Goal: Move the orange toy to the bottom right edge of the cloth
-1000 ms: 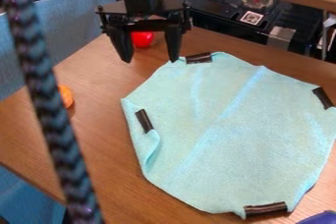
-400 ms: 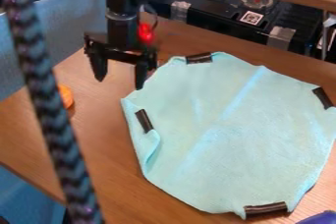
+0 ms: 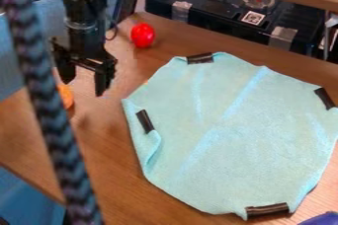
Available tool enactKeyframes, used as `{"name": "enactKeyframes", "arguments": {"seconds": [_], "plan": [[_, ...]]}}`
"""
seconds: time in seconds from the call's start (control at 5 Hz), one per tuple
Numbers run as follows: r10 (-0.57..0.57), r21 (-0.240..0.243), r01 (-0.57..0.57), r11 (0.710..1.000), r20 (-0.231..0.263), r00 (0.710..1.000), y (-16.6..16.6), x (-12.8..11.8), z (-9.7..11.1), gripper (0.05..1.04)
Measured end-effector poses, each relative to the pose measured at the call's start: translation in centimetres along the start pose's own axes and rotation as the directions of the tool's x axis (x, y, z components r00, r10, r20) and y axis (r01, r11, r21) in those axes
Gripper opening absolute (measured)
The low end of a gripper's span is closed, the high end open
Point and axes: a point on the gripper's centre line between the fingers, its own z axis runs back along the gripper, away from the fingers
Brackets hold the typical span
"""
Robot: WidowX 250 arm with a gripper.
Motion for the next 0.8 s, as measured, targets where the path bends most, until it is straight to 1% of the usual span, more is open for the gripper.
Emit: {"name": "enactKeyframes", "arguments": {"seconds": [0.2, 0.4, 0.6, 0.8], "plan": [[0.022, -0.077, -0.022, 0.997, 0.002, 1.0, 2.3, -1.1, 0.6, 1.001], [0.023, -0.103, -0.022, 0.994, 0.002, 1.0, 2.3, -1.2, 0.6, 1.001], [0.039, -0.048, -0.039, 0.998, 0.006, 0.999, 2.9, -1.1, -0.2, 1.001], [0.04, -0.021, -0.041, 0.999, -0.026, 0.999, 2.8, -1.2, -1.8, 1.001]]}}
